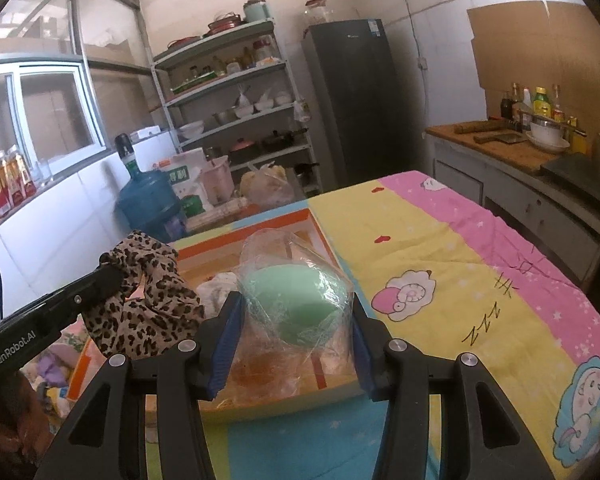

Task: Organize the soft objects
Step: 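Carry the leopard scrunchie and green bagged ball over the box with both tools, then lower the scrunchie and green ball into the box and open both tools, then move both tools back toward the plush toys beside the box, then grasp the cream plush bunny with the left tool while the right tool grasps the yellow-black bagged snack, then carry the plush bunny and bagged snack over the box with both tools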

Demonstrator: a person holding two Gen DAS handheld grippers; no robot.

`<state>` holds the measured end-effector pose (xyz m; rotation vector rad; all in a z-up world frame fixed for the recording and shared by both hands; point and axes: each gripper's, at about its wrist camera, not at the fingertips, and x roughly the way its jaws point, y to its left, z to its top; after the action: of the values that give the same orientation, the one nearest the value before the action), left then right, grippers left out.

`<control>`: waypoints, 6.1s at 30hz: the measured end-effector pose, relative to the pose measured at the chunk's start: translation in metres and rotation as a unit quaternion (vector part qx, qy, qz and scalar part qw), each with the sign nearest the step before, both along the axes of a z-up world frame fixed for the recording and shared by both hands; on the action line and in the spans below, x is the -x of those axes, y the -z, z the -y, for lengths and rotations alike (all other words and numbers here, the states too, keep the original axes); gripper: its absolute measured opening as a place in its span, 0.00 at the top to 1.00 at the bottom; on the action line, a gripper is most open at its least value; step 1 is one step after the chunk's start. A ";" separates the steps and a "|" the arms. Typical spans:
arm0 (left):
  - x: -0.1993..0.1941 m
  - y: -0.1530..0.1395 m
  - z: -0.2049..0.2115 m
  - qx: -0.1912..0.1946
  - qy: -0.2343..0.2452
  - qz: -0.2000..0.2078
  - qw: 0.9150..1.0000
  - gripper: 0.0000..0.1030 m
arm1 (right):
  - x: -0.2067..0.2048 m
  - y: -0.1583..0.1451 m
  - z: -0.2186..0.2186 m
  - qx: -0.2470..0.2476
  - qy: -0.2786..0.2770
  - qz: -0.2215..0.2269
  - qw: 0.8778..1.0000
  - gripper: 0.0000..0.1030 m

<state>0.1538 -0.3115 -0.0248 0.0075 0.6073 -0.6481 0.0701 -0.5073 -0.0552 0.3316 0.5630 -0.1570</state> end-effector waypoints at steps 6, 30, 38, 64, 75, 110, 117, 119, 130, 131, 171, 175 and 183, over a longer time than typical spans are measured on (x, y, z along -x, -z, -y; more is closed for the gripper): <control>-0.009 0.010 0.009 -0.006 0.000 -0.011 1.000 0.89 | -0.014 0.010 0.006 -0.005 -0.005 -0.011 1.000 0.50; -0.014 0.011 0.003 0.007 -0.025 -0.015 1.000 0.45 | -0.026 0.017 0.008 -0.011 -0.015 -0.023 1.000 0.28; -0.001 0.001 -0.007 0.012 -0.027 -0.002 1.000 0.45 | -0.014 0.011 0.006 -0.008 0.002 -0.015 1.000 0.27; 0.052 -0.031 -0.065 0.009 -0.054 0.040 0.998 0.37 | 0.027 -0.031 -0.054 0.017 -0.013 0.026 0.999 0.27; 0.073 -0.040 -0.104 0.013 -0.072 0.054 0.996 0.36 | 0.043 -0.047 -0.095 0.031 -0.037 0.040 0.998 0.27; 0.097 -0.016 -0.267 0.001 -0.203 0.041 0.978 0.36 | 0.048 -0.049 -0.222 0.058 -0.120 0.036 0.990 0.27; 0.100 -0.008 -0.297 0.001 -0.233 0.036 0.972 0.36 | 0.042 -0.033 -0.259 0.100 -0.206 0.017 0.973 0.27; 0.100 -0.006 -0.305 0.003 -0.238 0.034 0.971 0.36 | 0.039 -0.023 -0.276 0.134 -0.251 0.005 0.959 0.27; 0.101 0.001 -0.325 0.011 -0.266 0.024 0.964 0.36 | 0.033 0.026 -0.339 0.424 -0.443 -0.003 0.790 0.28; 0.101 0.002 -0.326 0.011 -0.268 0.023 0.963 0.36 | 0.029 0.033 -0.342 0.445 -0.449 -0.008 0.775 0.28; 0.063 0.061 -0.246 -0.026 -0.119 -0.067 0.990 0.55 | 0.030 -0.020 -0.283 0.118 -0.288 0.038 0.950 0.56; 0.066 0.061 -0.245 -0.017 -0.114 -0.058 0.992 0.59 | 0.035 -0.016 -0.283 0.104 -0.285 0.033 0.952 0.56; 0.075 0.055 -0.243 -0.018 -0.113 -0.041 0.993 0.61 | 0.034 -0.010 -0.275 0.075 -0.267 0.020 0.960 0.56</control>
<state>0.0785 -0.0684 -0.0798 -0.0531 0.6871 -0.4185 0.0362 -0.2320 -0.0454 0.0266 0.5781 0.3280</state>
